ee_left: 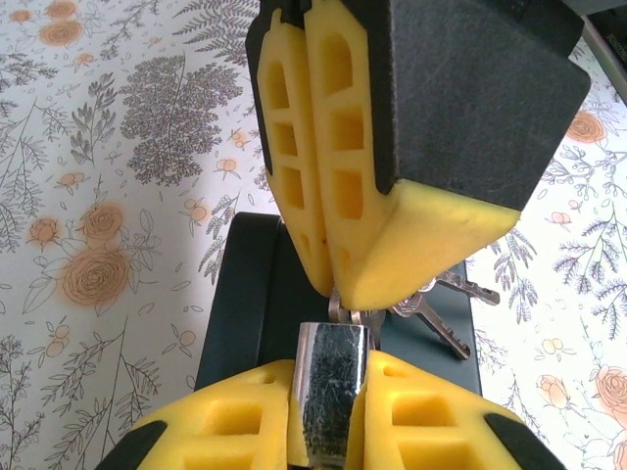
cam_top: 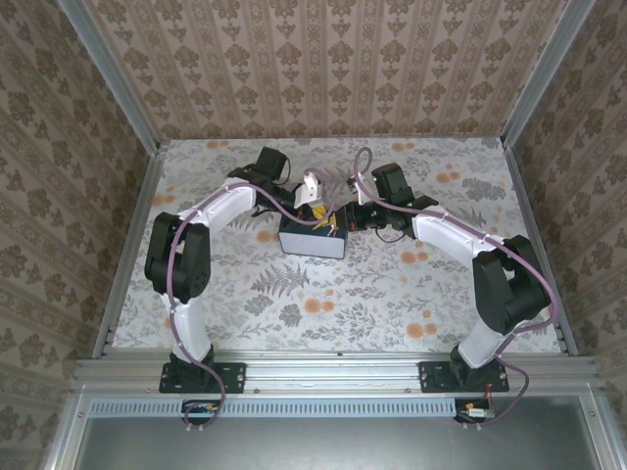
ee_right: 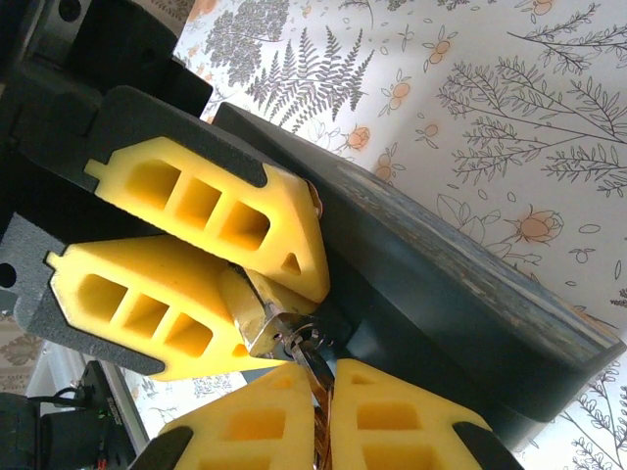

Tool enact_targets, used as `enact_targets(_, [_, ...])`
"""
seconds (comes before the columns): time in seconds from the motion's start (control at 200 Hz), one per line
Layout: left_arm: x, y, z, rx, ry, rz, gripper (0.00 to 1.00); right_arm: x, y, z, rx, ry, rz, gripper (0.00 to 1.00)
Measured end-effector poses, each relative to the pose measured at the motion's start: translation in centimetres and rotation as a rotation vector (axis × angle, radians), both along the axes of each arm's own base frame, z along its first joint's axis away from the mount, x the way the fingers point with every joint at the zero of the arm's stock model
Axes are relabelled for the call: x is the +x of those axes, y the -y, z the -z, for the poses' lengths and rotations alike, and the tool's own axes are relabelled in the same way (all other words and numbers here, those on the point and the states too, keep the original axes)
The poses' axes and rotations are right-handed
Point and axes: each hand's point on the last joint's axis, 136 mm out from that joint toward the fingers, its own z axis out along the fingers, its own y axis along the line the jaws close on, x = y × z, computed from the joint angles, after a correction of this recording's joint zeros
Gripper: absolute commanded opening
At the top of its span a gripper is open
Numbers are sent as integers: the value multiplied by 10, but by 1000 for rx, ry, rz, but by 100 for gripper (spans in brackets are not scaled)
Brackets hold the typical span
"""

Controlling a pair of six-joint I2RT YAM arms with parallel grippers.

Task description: Unlock a padlock with a key

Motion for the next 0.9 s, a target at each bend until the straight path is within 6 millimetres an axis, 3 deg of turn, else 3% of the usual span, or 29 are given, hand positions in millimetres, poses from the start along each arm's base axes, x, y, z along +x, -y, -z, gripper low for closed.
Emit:
enact_targets(0.195, [-2,0,0,-21,-2,-4,6,-1,0,-2,28,-24,-4,0])
enact_targets(0.58, [-5,-7,-1,-23,42,-46,0,-2,-8,-2,175,-197,38,0])
enact_targets(0.9, [-9,-11,-1,-13,101,-88,0,-4,-12,-2,291,-448,163,0])
